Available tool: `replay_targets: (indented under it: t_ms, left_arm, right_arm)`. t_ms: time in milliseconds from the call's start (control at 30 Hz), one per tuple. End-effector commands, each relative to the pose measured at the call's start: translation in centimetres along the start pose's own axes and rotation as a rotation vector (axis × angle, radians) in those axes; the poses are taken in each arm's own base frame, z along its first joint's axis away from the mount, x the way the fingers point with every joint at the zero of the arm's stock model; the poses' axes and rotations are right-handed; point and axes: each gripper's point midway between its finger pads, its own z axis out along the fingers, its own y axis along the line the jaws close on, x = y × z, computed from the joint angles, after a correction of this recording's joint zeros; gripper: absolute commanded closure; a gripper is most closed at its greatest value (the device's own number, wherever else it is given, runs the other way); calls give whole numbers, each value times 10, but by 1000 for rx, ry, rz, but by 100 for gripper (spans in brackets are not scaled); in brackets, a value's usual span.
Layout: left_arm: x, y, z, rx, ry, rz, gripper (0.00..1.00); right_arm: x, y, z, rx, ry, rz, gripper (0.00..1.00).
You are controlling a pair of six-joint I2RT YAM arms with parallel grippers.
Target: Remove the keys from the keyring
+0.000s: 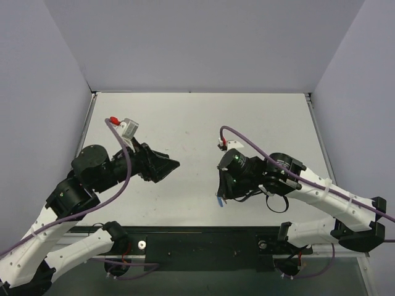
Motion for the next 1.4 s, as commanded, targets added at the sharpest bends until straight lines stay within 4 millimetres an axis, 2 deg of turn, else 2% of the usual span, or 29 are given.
replay_targets:
  t_ms: [0,100,233,267,367,533,567,600,633,767,933,1067,1167,1267,1367]
  left_arm:
    - [19,29,1,-138,98,44,28]
    - [27,28,7,-106,116,34,28]
    - [26,0,10,65,88,12,33]
    - [27,-14,8,139,96,8,33]
    - [16,-43,-2,304,25,-9,35]
    - [5,-67,-20,449,-57,-40,39]
    - [1,-74,-24,489,-86,-51,40]
    - [2,-76,-26,510,-87,-56,41]
    - [-2,-83,-32,550,-110,-59,42]
    - [-4,-84,-33,575,-144,-87,44]
    - [-11,-89,-27,633,-183,-121,46]
    - [-13,-89,-18,604,-169,-97,48]
    - [-11,-89,-15,588,-153,-83,49]
    - [-1,-86,-11,563,-120,-54,46]
    - [8,-83,-7,539,-100,-27,39]
  right_arm:
    - [10,-20,-24,80,33,-68,100]
    - [3,-17,-30,49,-8,-86,100]
    - [-1,8,-36,-120,-55,-135,100]
    - [-2,18,-34,-166,-76,-147,100]
    - [-2,33,-47,-298,-132,-175,100]
    - [-11,56,-66,-496,-261,-158,100]
    - [-8,59,-64,-517,-260,-160,100]
    - [-14,65,-74,-565,-303,-155,100]
    - [-12,65,-72,-577,-306,-152,100]
    - [-26,77,-87,-664,-397,-117,100]
    - [-46,79,-97,-679,-499,-63,100]
    - [-64,73,-96,-621,-554,17,100]
    - [-69,78,-96,-620,-550,46,100]
    - [-72,82,-96,-622,-539,79,100]
    - [-75,87,-97,-630,-530,107,100]
